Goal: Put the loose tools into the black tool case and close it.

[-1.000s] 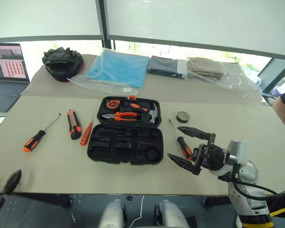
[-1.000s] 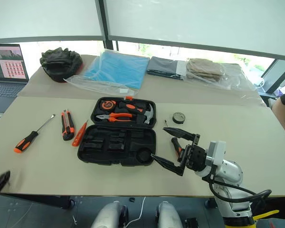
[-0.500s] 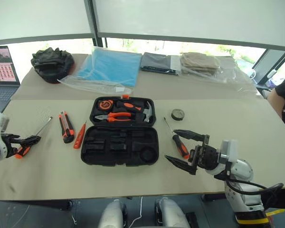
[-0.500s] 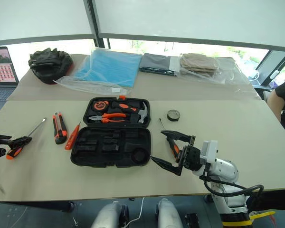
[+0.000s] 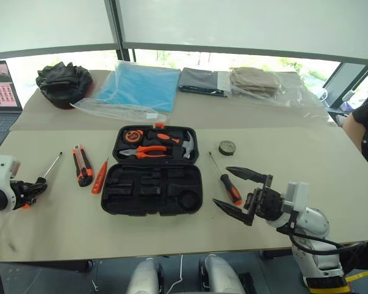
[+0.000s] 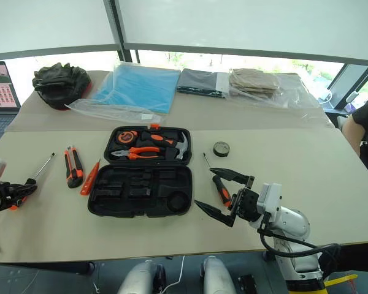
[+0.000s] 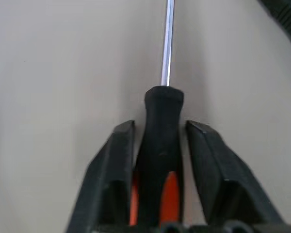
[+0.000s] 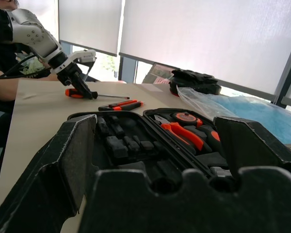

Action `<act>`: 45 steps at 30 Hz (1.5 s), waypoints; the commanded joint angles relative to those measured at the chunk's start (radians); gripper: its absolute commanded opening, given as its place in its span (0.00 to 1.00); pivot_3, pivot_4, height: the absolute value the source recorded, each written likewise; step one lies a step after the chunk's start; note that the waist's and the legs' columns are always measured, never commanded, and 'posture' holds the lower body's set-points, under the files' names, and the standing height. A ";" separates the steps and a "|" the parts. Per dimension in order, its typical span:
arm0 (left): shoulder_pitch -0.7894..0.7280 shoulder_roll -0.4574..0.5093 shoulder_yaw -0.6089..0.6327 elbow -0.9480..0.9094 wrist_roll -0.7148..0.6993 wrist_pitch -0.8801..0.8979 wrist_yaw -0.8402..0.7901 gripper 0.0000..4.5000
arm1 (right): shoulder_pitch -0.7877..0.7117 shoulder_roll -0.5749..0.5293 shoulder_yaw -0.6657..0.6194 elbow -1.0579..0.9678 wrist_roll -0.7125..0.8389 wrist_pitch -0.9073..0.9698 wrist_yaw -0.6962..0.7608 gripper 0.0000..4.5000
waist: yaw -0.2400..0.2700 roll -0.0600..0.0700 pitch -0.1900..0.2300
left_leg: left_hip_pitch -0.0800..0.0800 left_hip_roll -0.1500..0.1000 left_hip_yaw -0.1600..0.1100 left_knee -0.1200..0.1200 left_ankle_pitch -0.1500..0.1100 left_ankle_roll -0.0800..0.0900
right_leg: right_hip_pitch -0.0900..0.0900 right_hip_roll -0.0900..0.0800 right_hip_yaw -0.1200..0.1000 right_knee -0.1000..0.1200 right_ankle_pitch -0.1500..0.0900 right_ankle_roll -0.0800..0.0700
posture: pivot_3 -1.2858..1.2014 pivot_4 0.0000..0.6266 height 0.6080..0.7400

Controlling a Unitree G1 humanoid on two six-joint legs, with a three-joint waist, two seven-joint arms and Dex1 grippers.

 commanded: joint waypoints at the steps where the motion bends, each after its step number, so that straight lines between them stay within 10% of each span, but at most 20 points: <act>1: 0.034 -0.001 0.169 -0.021 -0.022 -0.130 -0.061 0.19 | -0.005 -0.023 -0.043 -0.035 0.005 -0.015 -0.015 1.00 | 0.002 -0.001 0.000 | 0.000 0.000 0.000 0.000 0.000 0.000 | 0.000 0.000 0.000 0.000 0.000 0.000 | 0.52 0.24 1.00; 8: -0.011 -0.071 0.209 -0.250 -0.194 -0.267 -0.357 0.19 | -0.014 -0.055 -0.082 -0.046 0.010 -0.022 -0.026 1.00 | 0.029 -0.002 -0.001 | -0.001 0.000 -0.001 0.001 0.000 -0.001 | 0.001 -0.001 -0.002 -0.002 0.000 -0.001 | 0.52 0.24 1.00; 15: -0.332 -0.108 -0.370 -0.357 0.189 -0.651 -0.521 0.19 | -0.024 -0.128 -0.140 -0.018 0.009 0.032 -0.047 1.00 | 0.043 -0.001 -0.001 | -0.002 -0.003 0.004 0.003 0.001 0.000 | 0.004 0.001 -0.002 -0.004 0.001 -0.001 | 0.52 0.24 1.00; 22: -0.554 -0.241 -0.653 -0.200 0.442 -0.789 -0.518 0.19 | 0.024 -0.121 -0.114 -0.119 -0.010 0.064 -0.102 1.00 | 0.017 -0.001 -0.001 | -0.003 -0.002 0.004 0.002 0.001 0.002 | 0.002 0.007 0.002 -0.004 0.002 0.000 | 0.52 0.24 1.00; 45: -0.515 -0.226 -0.701 -0.060 0.618 -0.896 -0.453 0.19 | 0.057 -0.091 -0.089 -0.131 -0.040 0.049 -0.136 1.00 | 0.026 -0.001 -0.001 | -0.004 -0.002 0.002 0.006 0.001 0.002 | 0.003 0.005 0.000 -0.003 0.002 0.002 | 0.52 0.24 1.00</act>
